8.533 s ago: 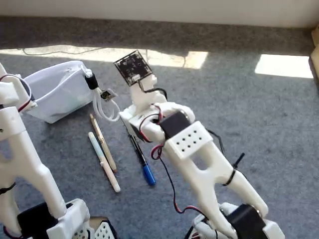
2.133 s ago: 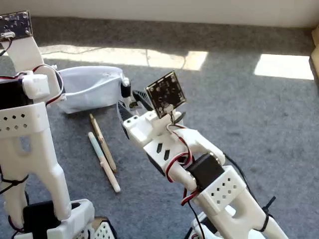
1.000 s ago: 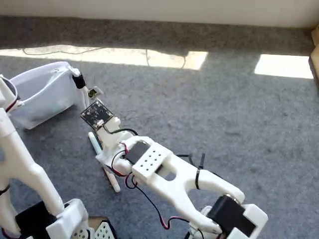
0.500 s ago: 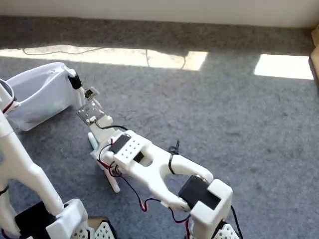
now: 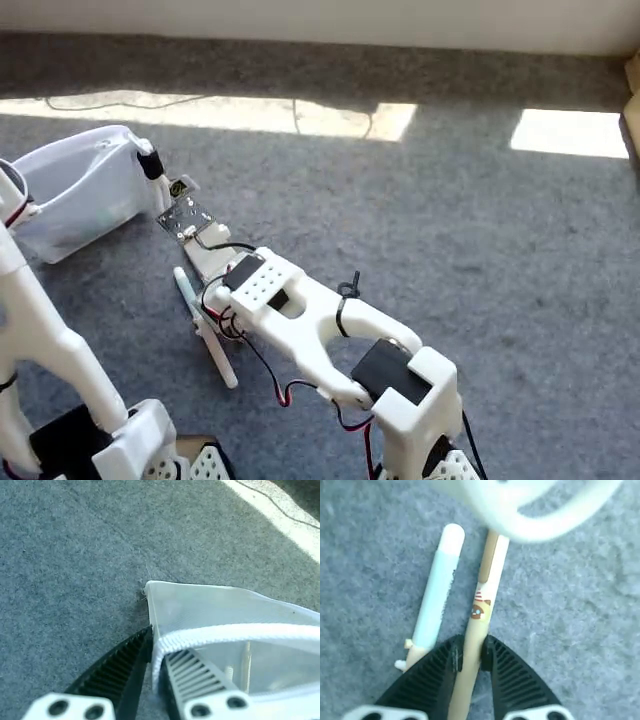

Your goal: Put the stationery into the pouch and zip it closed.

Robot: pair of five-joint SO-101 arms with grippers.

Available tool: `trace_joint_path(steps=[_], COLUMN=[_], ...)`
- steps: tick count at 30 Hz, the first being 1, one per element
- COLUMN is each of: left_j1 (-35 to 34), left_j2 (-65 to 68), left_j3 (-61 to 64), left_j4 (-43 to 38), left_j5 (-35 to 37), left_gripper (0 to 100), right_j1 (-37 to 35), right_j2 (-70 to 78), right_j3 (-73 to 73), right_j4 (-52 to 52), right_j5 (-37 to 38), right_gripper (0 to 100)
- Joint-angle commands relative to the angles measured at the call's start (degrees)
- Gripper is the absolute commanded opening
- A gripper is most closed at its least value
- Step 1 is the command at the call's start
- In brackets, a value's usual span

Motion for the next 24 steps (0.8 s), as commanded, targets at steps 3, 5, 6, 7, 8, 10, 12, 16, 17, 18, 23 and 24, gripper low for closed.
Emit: trace_joint_path(steps=[3,5,6,7,8,10,12,16,17,18,23,24], left_j1=[-0.4,-0.3,-0.3,-0.3,-0.1,0.0,0.6,2.9,3.7,4.2,7.4,8.3], left_j2=[-0.9,-0.9,-1.1,-1.3,-1.3,-1.3,-1.3,-1.3,-1.3,-1.3,-1.3,-1.3], left_j3=[-1.5,-1.4,-0.7,-0.1,0.6,1.6,2.4,2.5,2.5,2.5,2.5,2.5], left_j4=[-0.9,-0.9,-1.2,-1.4,-1.9,-3.2,-4.5,-4.6,-4.5,-4.5,-4.5,-4.5], left_j5=[0.6,0.6,0.6,0.6,0.6,0.6,0.6,0.6,0.6,0.6,0.7,0.7], left_gripper=[1,1,1,1,1,1,1,1,1,1,1,1], right_j1=[3.0,4.5,5.3,6.0,6.9,8.5,9.7,11.6,12.1,12.4,15.0,15.6], right_j2=[-0.7,-0.7,-0.7,-0.7,-0.7,-0.7,-0.7,-0.8,-0.8,-0.8,-0.8,-0.8], right_j3=[-1.1,-1.1,-1.1,-1.1,-1.1,-1.1,-1.1,-1.1,-1.1,-1.1,-1.1,-1.1], right_j4=[6.5,9.2,10.8,12.5,14.5,17.5,20.4,25.5,26.4,27.0,31.4,32.2], right_j5=[1.8,1.8,1.8,1.8,1.8,4.5,8.3,9.8,9.8,9.8,9.8,9.8], right_gripper=[0.5,0.5,0.5,0.5,0.5,0.5,0.5,0.5,0.5,0.5,0.5,0.5])
